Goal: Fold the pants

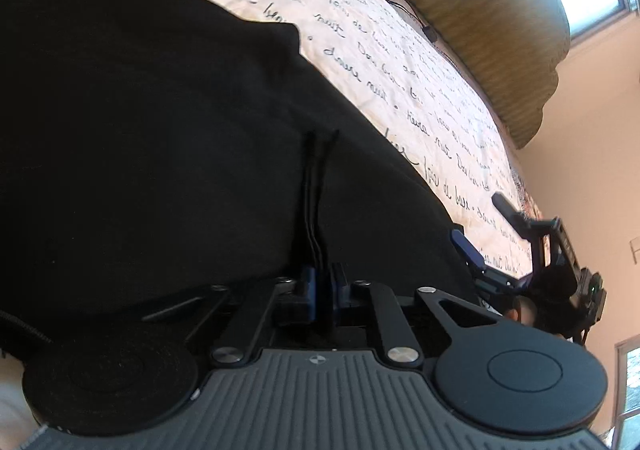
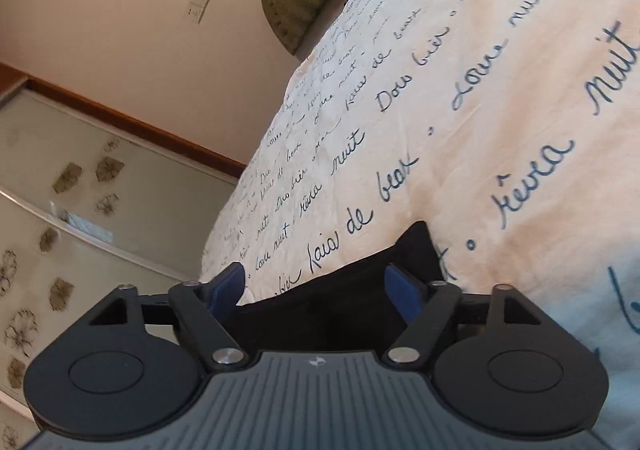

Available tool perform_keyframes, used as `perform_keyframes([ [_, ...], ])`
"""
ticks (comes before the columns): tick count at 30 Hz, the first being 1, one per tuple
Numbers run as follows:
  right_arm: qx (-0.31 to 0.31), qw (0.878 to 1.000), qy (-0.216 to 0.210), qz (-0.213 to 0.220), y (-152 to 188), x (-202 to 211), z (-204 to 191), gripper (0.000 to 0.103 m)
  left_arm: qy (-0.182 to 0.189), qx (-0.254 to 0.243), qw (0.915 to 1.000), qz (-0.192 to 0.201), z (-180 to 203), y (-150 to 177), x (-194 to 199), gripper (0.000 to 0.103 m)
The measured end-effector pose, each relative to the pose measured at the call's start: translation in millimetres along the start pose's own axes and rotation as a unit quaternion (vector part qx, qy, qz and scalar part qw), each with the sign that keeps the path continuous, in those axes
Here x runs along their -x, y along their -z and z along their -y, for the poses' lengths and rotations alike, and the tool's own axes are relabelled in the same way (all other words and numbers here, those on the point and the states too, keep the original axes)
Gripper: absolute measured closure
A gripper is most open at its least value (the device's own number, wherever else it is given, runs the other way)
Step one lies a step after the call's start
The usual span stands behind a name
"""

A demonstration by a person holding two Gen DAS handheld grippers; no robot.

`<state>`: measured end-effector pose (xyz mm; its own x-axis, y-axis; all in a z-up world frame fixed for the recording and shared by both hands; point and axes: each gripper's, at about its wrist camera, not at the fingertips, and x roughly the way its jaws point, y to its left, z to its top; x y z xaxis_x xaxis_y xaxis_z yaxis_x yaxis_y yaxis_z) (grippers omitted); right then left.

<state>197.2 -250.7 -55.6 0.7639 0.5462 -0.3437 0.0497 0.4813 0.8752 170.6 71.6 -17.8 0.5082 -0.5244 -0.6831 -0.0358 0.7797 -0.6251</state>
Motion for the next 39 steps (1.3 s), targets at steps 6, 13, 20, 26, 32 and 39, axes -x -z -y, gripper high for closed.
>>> perform_keyframes([
  [6, 0.007, 1.000, 0.031, -0.003, 6.1, 14.1, -19.2, 0.028, 0.008, -0.037, 0.9991, 0.021, 4.3, 0.4, 9.9, 0.082],
  [13, 0.071, 0.997, 0.008, -0.023, 34.5, 19.4, -23.2, 0.017, -0.015, -0.006, 0.9951, 0.098, -43.5, 5.2, 68.1, 0.079],
  [20, 0.249, 0.967, 0.042, -0.030, 72.4, 0.2, -114.4, 0.016, -0.042, 0.147, 0.9568, 0.247, -135.3, -1.2, 188.7, 0.075],
  [26, 0.527, 0.842, 0.038, -0.112, 186.6, -72.6, -196.5, 0.016, -0.116, 0.156, 0.9229, 0.332, -167.1, 0.8, 276.4, 0.064],
  [32, 0.641, 0.741, -0.015, -0.200, 297.0, -121.4, -228.7, 0.016, -0.190, 0.109, 0.9243, 0.313, -166.6, 3.8, 271.0, 0.059],
  [39, 0.734, 0.664, 0.009, -0.140, 352.8, -155.6, -255.8, 0.016, -0.209, 0.071, 0.9354, 0.276, -169.6, 16.9, 242.5, 0.054],
])
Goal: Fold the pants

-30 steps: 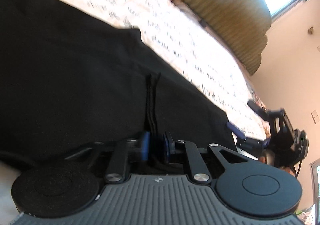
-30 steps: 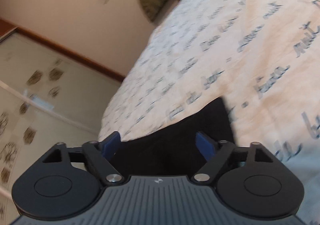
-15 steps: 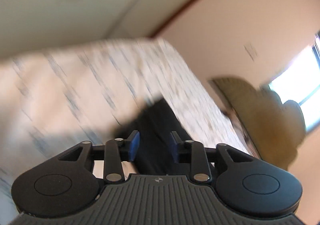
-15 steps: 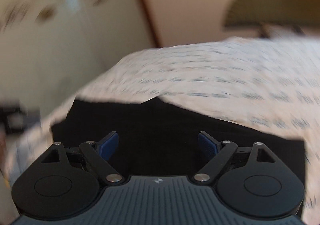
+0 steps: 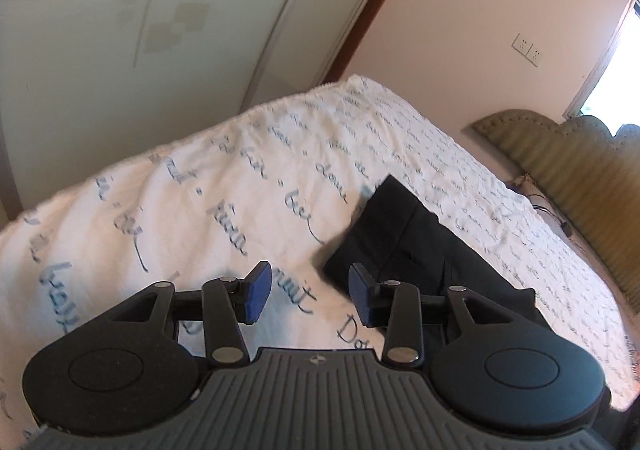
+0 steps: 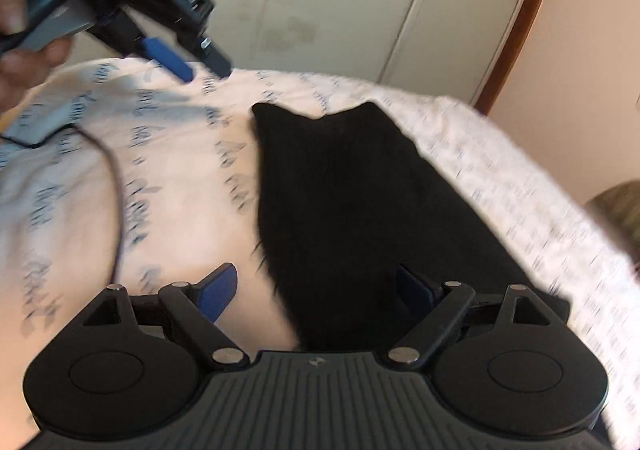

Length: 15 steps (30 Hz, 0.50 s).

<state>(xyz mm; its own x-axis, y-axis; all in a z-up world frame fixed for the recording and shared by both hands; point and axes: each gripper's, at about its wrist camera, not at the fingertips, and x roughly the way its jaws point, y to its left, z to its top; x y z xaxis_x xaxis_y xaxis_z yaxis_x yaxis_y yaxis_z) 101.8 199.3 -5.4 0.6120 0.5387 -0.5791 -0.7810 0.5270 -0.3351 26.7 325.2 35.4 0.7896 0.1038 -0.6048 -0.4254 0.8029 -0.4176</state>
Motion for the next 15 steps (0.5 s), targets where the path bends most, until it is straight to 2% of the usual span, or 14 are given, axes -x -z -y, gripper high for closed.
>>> perform_keyframes([
  [3, 0.016, 0.999, 0.030, -0.008, -14.9, -22.3, -2.8, 0.013, 0.001, 0.006, 0.9999, -0.010, -5.0, 5.4, -4.7, 0.051],
  [10, 0.053, 0.997, 0.056, 0.010, -42.8, -51.0, -14.0, 0.013, 0.027, 0.043, 0.9985, -0.023, -17.5, 10.1, 2.3, 0.045],
  [11, 0.058, 0.997, 0.054, 0.016, -45.0, -54.8, -15.1, 0.023, 0.036, 0.052, 0.9977, -0.026, -18.8, 9.5, 2.6, 0.044],
  [12, 0.056, 0.998, 0.040, 0.015, -46.1, -56.8, -14.0, 0.048, 0.048, 0.062, 0.9964, -0.031, -19.9, 9.2, 3.1, 0.044],
  [14, 0.032, 0.999, 0.023, 0.013, -47.0, -59.7, -11.1, 0.054, 0.081, 0.088, 0.9919, -0.041, -21.1, 8.6, 1.7, 0.042],
  [15, 0.019, 1.000, 0.017, 0.017, -45.0, -58.2, -8.4, 0.060, 0.102, 0.106, 0.9881, -0.047, -21.8, 8.4, -0.4, 0.040],
])
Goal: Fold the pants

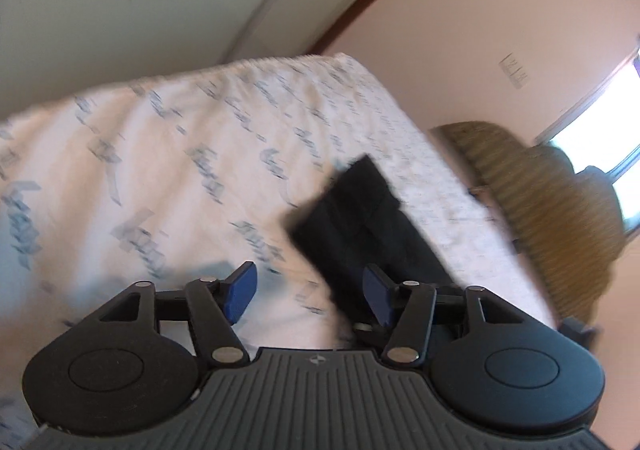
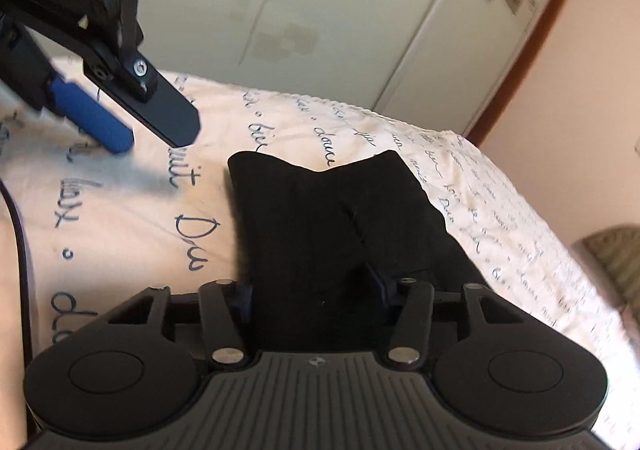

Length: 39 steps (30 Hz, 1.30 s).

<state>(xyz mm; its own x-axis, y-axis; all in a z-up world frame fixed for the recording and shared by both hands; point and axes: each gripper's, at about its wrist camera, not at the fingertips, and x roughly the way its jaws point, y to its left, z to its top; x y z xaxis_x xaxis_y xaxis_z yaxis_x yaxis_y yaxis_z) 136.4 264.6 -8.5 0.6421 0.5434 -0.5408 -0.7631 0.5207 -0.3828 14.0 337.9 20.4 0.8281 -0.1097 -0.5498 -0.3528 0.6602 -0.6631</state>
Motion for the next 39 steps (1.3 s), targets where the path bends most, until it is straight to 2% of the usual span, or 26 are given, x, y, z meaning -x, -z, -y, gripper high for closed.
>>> perform_keyframes([
  [3, -0.075, 0.997, -0.030, 0.009, 3.4, 0.9, 16.2, 0.066, 0.055, 0.068, 0.9959, -0.022, -4.2, -1.8, -15.4, 0.036],
  [5, -0.151, 0.987, -0.058, 0.015, 6.2, 0.3, 35.3, 0.070, 0.069, 0.106, 0.9911, -0.043, -3.9, -4.1, -34.7, 0.036],
  [9, -0.311, 0.942, -0.120, 0.035, 24.3, -1.4, 73.8, 0.075, 0.068, 0.158, 0.9827, -0.067, 2.7, -5.8, -67.4, 0.036],
  [10, -0.336, 0.932, -0.127, 0.042, 28.4, -1.9, 79.2, 0.075, 0.062, 0.169, 0.9812, -0.070, 3.4, -6.5, -75.3, 0.036],
  [12, -0.359, 0.922, -0.138, 0.047, 35.1, -3.2, 83.2, 0.075, 0.047, 0.172, 0.9819, -0.063, 4.6, -10.6, -89.2, 0.036],
  [14, -0.366, 0.917, -0.150, 0.049, 37.6, -4.8, 83.7, 0.075, 0.026, 0.167, 0.9843, -0.051, 6.7, -14.6, -99.6, 0.045],
  [17, -0.362, 0.916, -0.169, 0.041, 36.0, -2.1, 84.5, 0.071, -0.005, 0.132, 0.9897, -0.055, 15.0, -19.3, -111.6, 0.075],
  [18, -0.367, 0.912, -0.179, 0.038, 35.8, 0.3, 86.3, 0.064, -0.016, 0.117, 0.9916, -0.051, 17.9, -19.5, -112.8, 0.080],
  [19, -0.379, 0.904, -0.192, 0.037, 37.3, 4.8, 90.5, 0.058, -0.023, 0.099, 0.9937, -0.047, 20.6, -18.8, -111.9, 0.080],
  [21, -0.428, 0.873, -0.227, 0.053, 49.0, 17.2, 104.8, 0.030, -0.029, 0.074, 0.9959, -0.044, 25.0, -19.7, -111.7, 0.076],
  [22, -0.455, 0.856, -0.238, 0.063, 56.3, 23.3, 113.4, 0.027, -0.026, 0.069, 0.9963, -0.045, 25.4, -21.1, -112.9, 0.074],
  [25, -0.532, 0.807, -0.243, 0.076, 79.7, 34.8, 139.2, 0.027, -0.021, 0.089, 0.9946, -0.048, 23.9, -22.6, -110.9, 0.072],
  [27, -0.572, 0.781, -0.235, 0.081, 95.0, 38.4, 153.8, 0.026, -0.027, 0.079, 0.9956, -0.042, 28.1, -21.1, -109.5, 0.072],
  [28, -0.586, 0.772, -0.230, 0.084, 101.8, 40.3, 159.1, 0.026, -0.037, 0.060, 0.9968, -0.036, 33.5, -19.4, -108.1, 0.072],
  [30, -0.619, 0.747, -0.227, 0.088, 116.4, 43.3, 167.9, 0.025, -0.066, -0.016, 0.9976, -0.014, 56.9, -12.2, -99.5, 0.082],
  [31, -0.637, 0.729, -0.234, 0.090, 123.3, 42.8, 172.2, 0.025, -0.076, -0.072, 0.9945, 0.005, 74.8, -6.7, -93.9, 0.084],
  [32, -0.652, 0.712, -0.243, 0.094, 129.8, 43.3, 176.1, 0.025, -0.083, -0.134, 0.9870, 0.028, 94.3, 0.9, -88.2, 0.085],
  [34, -0.676, 0.684, -0.256, 0.098, 139.3, 39.5, 181.6, 0.025, -0.094, -0.251, 0.9611, 0.067, 131.2, 24.0, -80.5, 0.085],
  [35, -0.686, 0.672, -0.260, 0.098, 143.5, 38.7, 183.6, 0.025, -0.088, -0.300, 0.9467, 0.076, 147.1, 39.2, -79.2, 0.086],
  [37, -0.708, 0.645, -0.270, 0.102, 153.9, 35.7, 188.9, 0.024, -0.057, -0.370, 0.9245, 0.070, 168.3, 69.0, -81.3, 0.086],
  [39, -0.727, 0.621, -0.274, 0.103, 166.9, 33.4, 190.4, 0.023, -0.032, -0.409, 0.9110, 0.044, 179.6, 94.0, -88.8, 0.085],
])
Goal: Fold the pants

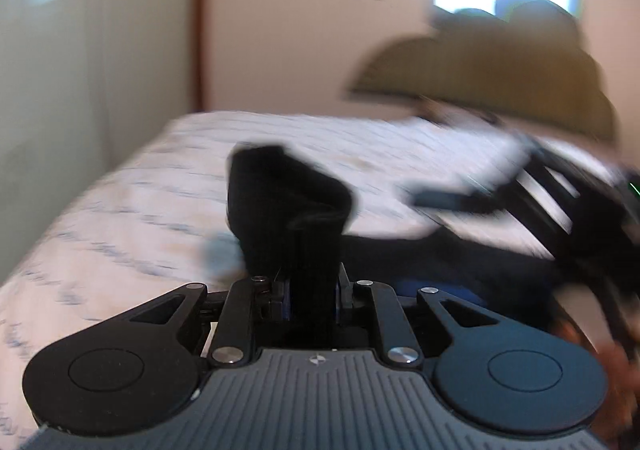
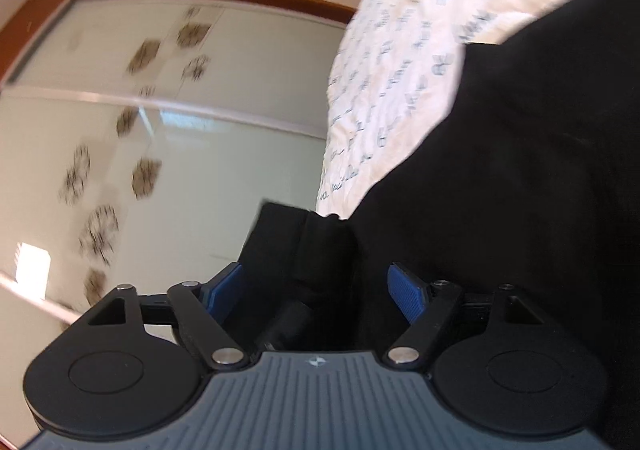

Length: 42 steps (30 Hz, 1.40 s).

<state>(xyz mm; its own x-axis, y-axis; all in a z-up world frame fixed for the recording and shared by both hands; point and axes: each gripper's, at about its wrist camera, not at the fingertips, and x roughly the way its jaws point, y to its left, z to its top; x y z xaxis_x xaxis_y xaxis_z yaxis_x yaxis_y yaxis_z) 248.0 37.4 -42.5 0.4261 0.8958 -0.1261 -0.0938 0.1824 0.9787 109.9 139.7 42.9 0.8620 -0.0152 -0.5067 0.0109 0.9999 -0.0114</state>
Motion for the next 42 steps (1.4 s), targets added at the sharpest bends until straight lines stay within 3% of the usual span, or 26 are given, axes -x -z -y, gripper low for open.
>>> perform_keyframes([
  [4, -0.029, 0.999, -0.014, 0.006, -3.1, 7.0, 18.2, 0.023, 0.050, -0.021, 0.9978, -0.037, 24.7, 25.6, -15.5, 0.074],
  [7, -0.020, 1.000, -0.006, 0.003, -3.4, 7.5, 16.8, 0.023, 0.062, -0.017, 0.9978, -0.014, 21.9, 34.2, -4.6, 0.064],
  [9, -0.005, 1.000, 0.010, -0.004, -3.7, 4.1, 11.8, 0.023, 0.091, -0.009, 0.9958, -0.007, 15.8, 35.4, 6.4, 0.050],
  [13, 0.062, 0.995, 0.070, -0.034, 0.0, -6.0, -5.4, 0.025, 0.128, -0.023, 0.9914, 0.014, 11.4, 45.2, 36.9, 0.042],
  [16, 0.136, 0.981, 0.130, -0.048, 10.7, -16.7, -19.5, 0.036, 0.122, -0.018, 0.9922, 0.022, 2.5, 53.5, 54.2, 0.038],
  [17, 0.157, 0.976, 0.143, -0.050, 14.8, -18.6, -22.1, 0.046, 0.117, -0.010, 0.9929, 0.023, -1.9, 55.5, 59.4, 0.037],
  [18, 0.170, 0.972, 0.156, -0.054, 16.4, -21.1, -23.3, 0.074, 0.110, -0.001, 0.9936, 0.022, -5.8, 56.7, 62.9, 0.037],
  [19, 0.171, 0.970, 0.160, -0.063, 16.9, -23.2, -21.3, 0.078, 0.103, 0.008, 0.9944, 0.020, -9.4, 57.6, 66.0, 0.037],
  [23, 0.150, 0.980, 0.118, -0.052, 9.7, -11.3, -20.2, 0.082, 0.099, 0.038, 0.9941, 0.021, -17.7, 53.5, 75.8, 0.036],
  [26, 0.179, 0.977, 0.109, -0.044, 1.0, 2.3, -40.0, 0.083, 0.123, 0.040, 0.9909, 0.037, -16.2, 43.3, 82.9, 0.035],
  [30, 0.226, 0.966, 0.112, -0.045, -19.8, 45.4, -70.3, 0.083, 0.165, 0.035, 0.9831, 0.071, -1.8, 33.0, 93.9, 0.031],
  [34, 0.256, 0.954, 0.151, -0.025, -38.3, 125.7, -84.5, 0.083, 0.224, 0.052, 0.9696, 0.083, 14.7, 26.4, 93.0, 0.027],
  [39, 0.235, 0.942, 0.238, 0.017, -42.6, 226.5, -54.9, 0.083, 0.265, 0.033, 0.9621, 0.055, 57.9, 22.9, 63.3, 0.026],
  [42, 0.200, 0.935, 0.291, 0.033, -41.8, 256.9, -17.4, 0.083, 0.305, 0.046, 0.9511, 0.015, 83.9, 20.2, 32.3, 0.027],
])
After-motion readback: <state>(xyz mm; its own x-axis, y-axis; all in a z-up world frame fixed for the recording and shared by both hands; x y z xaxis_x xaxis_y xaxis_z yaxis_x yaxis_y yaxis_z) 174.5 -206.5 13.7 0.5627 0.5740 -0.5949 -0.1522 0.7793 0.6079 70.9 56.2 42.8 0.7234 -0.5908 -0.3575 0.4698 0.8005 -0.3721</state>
